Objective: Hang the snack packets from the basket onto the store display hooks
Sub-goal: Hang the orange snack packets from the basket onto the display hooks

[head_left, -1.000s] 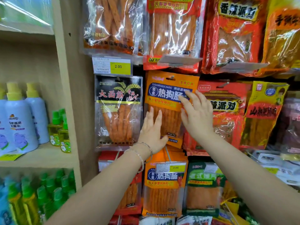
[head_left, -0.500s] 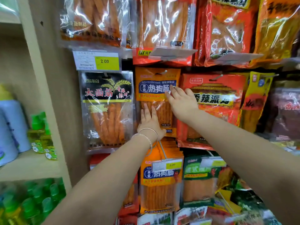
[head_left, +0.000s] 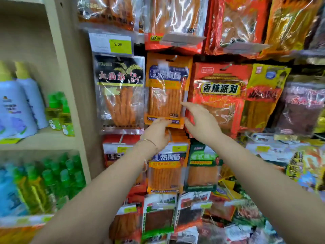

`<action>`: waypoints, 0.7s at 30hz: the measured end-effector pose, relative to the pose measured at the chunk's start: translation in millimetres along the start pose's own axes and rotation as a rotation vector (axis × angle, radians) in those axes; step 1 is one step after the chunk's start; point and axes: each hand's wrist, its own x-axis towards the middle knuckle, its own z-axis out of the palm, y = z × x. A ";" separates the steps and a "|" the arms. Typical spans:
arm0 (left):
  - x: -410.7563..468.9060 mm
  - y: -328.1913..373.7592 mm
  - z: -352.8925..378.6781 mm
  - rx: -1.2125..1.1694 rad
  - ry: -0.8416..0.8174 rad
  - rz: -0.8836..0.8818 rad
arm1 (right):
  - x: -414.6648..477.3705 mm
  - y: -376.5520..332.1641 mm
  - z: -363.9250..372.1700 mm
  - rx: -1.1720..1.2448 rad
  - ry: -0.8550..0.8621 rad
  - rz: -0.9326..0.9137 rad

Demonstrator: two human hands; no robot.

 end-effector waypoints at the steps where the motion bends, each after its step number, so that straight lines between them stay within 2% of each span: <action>1: -23.2 -4.3 2.0 -0.036 0.042 -0.003 | -18.6 -5.2 3.7 0.123 -0.015 0.037; 5: -131.9 -40.1 24.2 -0.125 0.048 -0.237 | -102.7 -37.3 33.9 0.641 -0.109 0.266; 10: -267.6 -108.3 60.6 -0.196 -0.134 -0.695 | -205.4 -85.6 89.0 0.877 -0.316 0.411; 13: -349.7 -149.5 76.3 -0.151 -0.232 -0.944 | -260.7 -118.8 125.7 0.885 -0.500 0.546; 17: -448.6 -195.1 77.0 -0.162 -0.248 -1.220 | -320.4 -169.0 179.5 0.826 -0.861 0.602; 21: -502.9 -232.5 58.6 -0.165 -0.212 -1.326 | -351.8 -212.1 231.4 0.716 -1.070 0.570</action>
